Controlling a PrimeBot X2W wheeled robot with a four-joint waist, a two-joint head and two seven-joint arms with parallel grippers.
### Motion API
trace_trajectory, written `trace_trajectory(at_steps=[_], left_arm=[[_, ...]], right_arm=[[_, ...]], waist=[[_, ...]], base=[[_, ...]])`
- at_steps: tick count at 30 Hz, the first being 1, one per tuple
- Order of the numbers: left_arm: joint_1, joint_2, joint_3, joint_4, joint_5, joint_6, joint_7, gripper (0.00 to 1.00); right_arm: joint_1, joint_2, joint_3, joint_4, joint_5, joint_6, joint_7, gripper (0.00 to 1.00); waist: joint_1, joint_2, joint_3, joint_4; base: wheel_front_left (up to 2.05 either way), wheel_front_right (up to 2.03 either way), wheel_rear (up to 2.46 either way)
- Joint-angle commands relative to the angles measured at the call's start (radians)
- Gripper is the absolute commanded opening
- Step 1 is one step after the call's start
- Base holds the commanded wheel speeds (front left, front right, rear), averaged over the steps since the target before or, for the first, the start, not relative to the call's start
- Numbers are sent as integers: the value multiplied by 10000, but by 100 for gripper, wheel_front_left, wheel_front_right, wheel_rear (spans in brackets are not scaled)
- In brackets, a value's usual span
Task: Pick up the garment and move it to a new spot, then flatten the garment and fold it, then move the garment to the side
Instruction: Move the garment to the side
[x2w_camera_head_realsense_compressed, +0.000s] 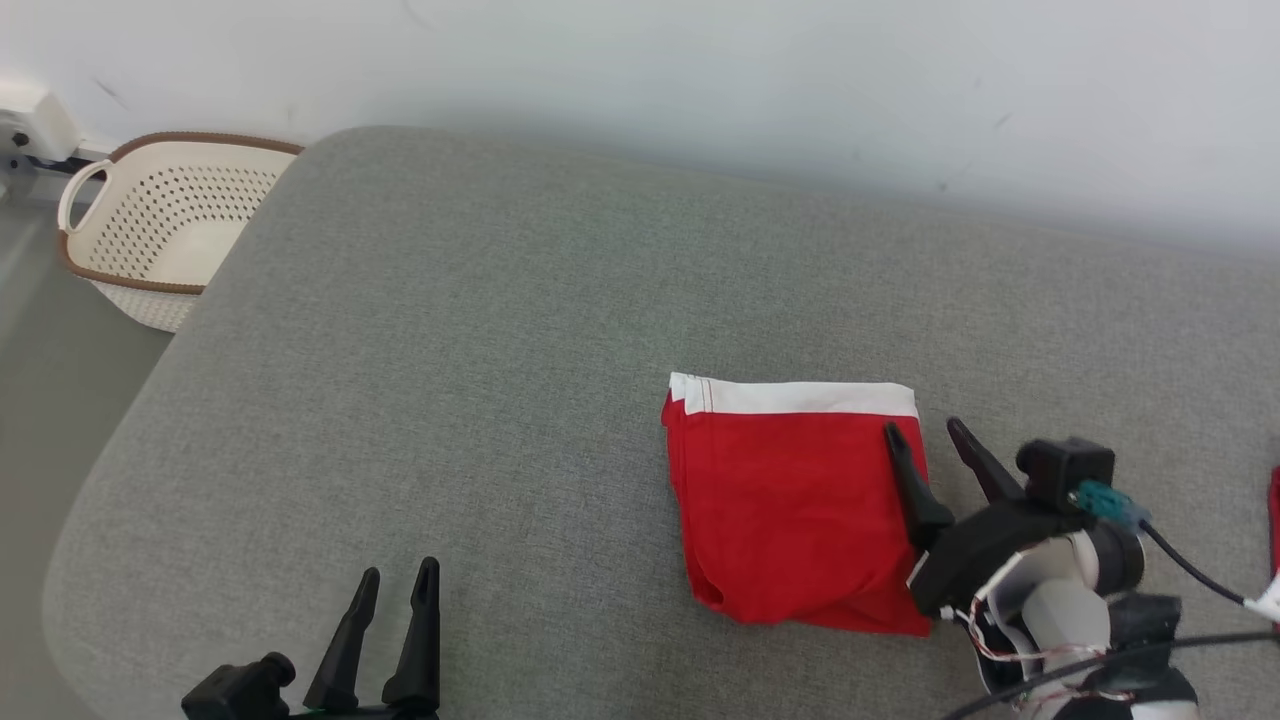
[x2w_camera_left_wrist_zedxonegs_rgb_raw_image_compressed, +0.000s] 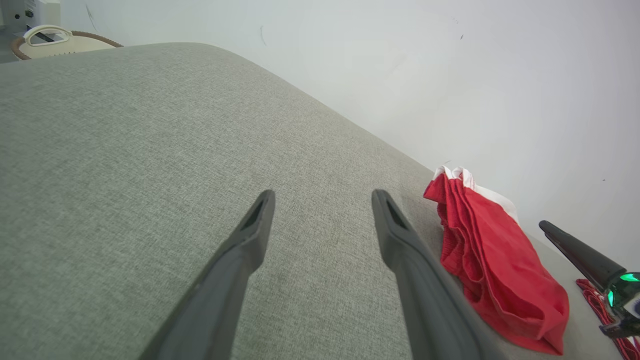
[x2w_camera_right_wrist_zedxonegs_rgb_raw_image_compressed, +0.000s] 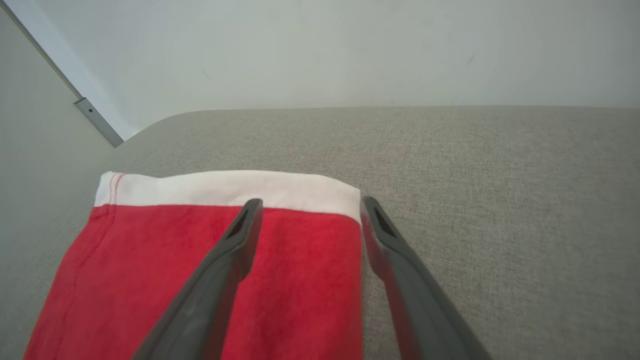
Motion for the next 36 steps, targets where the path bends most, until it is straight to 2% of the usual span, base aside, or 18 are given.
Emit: trace_trajectory(at_steps=[1, 11, 19, 20, 22, 23, 26, 30, 36], left_arm=[[-15, 12, -5, -26, -11, -2, -9, 100], [-199, 15, -136, -23, -2, -2, -9, 100], [-248, 12, -169, -50, -16, -2, -9, 100], [-244, 14, -160, -56, -14, -2, -9, 100], [-240, 14, -154, -68, 0, -2, -9, 100], [-239, 14, -140, -68, 8, -2, -9, 100], [-215, 12, -141, -72, 8, -2, -9, 100], [-173, 12, -195, -147, 79, -2, -9, 100], [18, 12, -169, -202, 354, -2, -9, 100]], right_arm=[[343, 17, -157, -24, -97, -1, -11, 100], [536, 92, -476, 690, -238, -1, -10, 100], [497, 494, 434, 1630, 160, 4, 75, 100], [501, 520, 622, 1732, 249, 5, 107, 85], [449, 485, 912, 1924, 379, 17, 128, 3], [445, 465, 1018, 1966, 460, 17, 125, 0], [216, 241, 1108, 2065, 608, -6, 90, 0], [-80, -68, 569, 1659, 434, -9, 5, 0], [386, 76, -101, 1119, 20, -6, -5, 0]], waist=[[0, -1, 119, -101], [0, -1, 506, 213], [0, -1, 604, 473], [0, -1, 602, 481], [0, -1, 581, 477], [0, -1, 560, 461], [0, -1, 479, 363], [0, -1, 311, 91], [0, -1, -133, -686]], base=[[0, 0, 0], [0, 0, 0], [0, 0, 0], [0, 0, 0], [0, 0, 0], [0, 0, 0], [0, 0, 0], [0, 0, 0], [0, 0, 0]])
